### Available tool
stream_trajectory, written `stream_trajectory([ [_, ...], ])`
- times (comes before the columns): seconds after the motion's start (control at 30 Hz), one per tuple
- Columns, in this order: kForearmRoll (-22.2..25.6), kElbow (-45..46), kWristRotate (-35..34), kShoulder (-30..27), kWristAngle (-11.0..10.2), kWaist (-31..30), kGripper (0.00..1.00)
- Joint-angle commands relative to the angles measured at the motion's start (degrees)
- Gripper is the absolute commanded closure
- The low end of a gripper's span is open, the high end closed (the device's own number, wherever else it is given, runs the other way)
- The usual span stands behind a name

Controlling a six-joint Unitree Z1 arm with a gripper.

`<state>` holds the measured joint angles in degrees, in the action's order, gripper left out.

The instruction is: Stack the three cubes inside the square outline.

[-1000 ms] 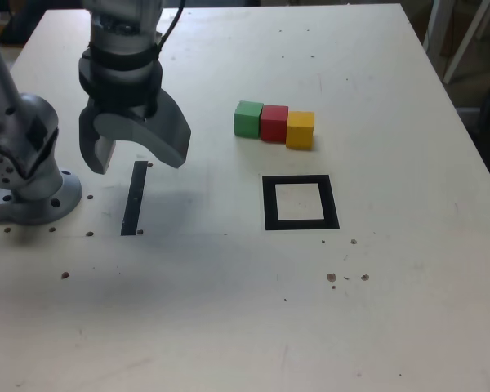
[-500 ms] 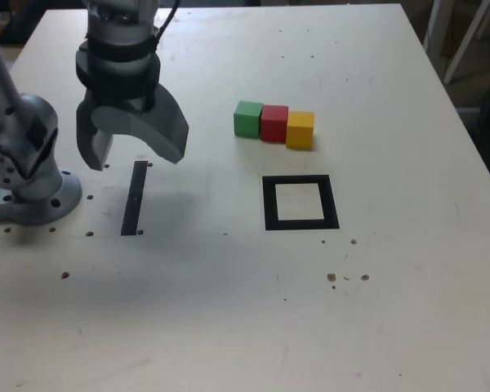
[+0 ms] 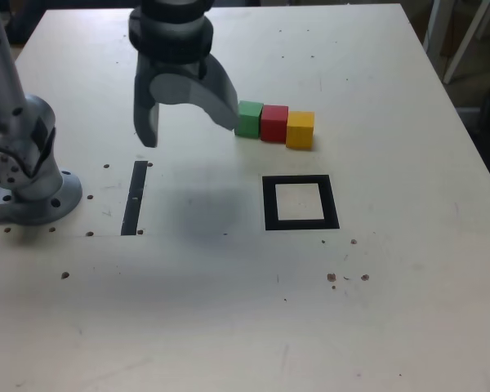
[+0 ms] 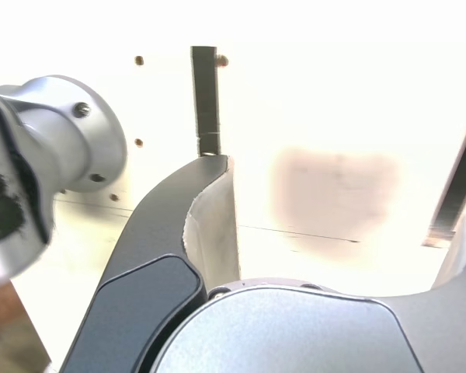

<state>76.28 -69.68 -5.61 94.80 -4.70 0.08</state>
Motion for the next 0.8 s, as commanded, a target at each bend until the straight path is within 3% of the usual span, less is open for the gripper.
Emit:
stream_trajectory([
  [0.0, 0.9, -2.2, -0.2, 1.7, 0.2, 0.3, 0.01],
  [0.4, 1.4, -12.9, -2.1, 11.5, 2.1, 4.5, 0.01],
  [0.77, 5.2, -24.5, -9.8, 17.7, -0.4, 6.3, 0.01],
])
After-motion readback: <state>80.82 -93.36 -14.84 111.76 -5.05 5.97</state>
